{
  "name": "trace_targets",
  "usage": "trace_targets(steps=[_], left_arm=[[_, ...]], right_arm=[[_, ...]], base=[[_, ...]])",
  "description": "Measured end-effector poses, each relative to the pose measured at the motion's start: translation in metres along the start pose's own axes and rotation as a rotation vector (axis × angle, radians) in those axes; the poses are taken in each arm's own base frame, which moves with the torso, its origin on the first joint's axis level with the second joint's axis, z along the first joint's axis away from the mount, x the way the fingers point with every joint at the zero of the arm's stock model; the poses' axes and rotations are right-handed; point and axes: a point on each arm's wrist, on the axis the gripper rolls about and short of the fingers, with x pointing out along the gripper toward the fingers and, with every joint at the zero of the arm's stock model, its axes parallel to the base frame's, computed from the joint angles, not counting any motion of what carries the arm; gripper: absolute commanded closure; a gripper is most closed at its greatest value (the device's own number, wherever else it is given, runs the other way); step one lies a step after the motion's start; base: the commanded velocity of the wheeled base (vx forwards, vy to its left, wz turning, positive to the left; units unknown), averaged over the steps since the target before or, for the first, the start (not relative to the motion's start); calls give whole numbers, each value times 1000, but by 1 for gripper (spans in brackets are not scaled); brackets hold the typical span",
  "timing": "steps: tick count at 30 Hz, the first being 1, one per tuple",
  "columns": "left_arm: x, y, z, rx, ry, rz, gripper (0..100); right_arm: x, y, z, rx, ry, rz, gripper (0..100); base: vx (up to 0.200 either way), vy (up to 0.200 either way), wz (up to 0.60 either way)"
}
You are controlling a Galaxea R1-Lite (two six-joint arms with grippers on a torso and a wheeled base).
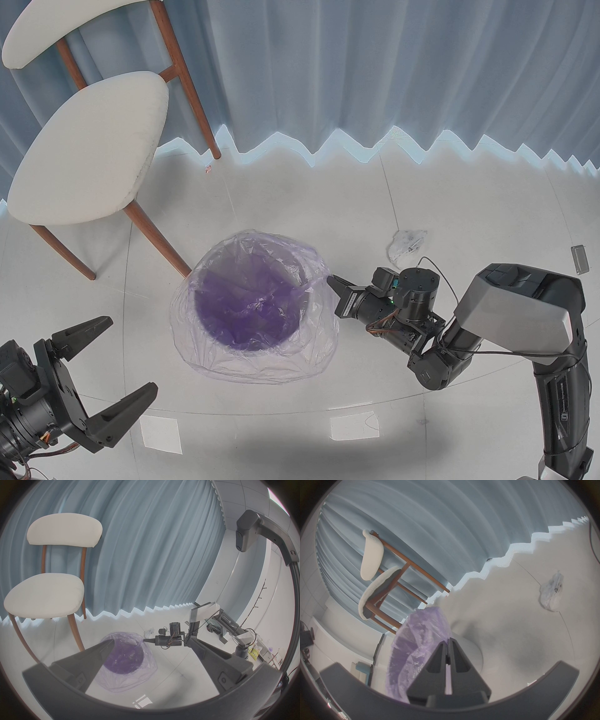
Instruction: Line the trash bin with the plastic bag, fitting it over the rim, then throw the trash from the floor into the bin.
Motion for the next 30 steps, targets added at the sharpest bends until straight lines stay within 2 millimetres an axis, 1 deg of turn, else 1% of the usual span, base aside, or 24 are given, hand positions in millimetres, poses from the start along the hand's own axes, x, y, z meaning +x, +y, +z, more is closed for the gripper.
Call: trace_targets(steps=[12,21,28,29,30], left_arm=[[0,0,0,0,2,0,0],[0,0,0,-1,4,-1,0],[1,0,1,-2,0,6,0],[1,0,1,-2,0,6,0],[2,1,1,-4,0,6,0]], right_arm=[[8,-32,-31,7,29,-49,100],[18,-47,-55,11,43,-67,100],[22,-52,-61,32,33,-76,100],[22,-52,-61,33,32,-75,0],[22,-50,-60,34,31,-72,0]], base=[[0,0,0],[0,0,0],[0,0,0],[0,0,0],[0,0,0]])
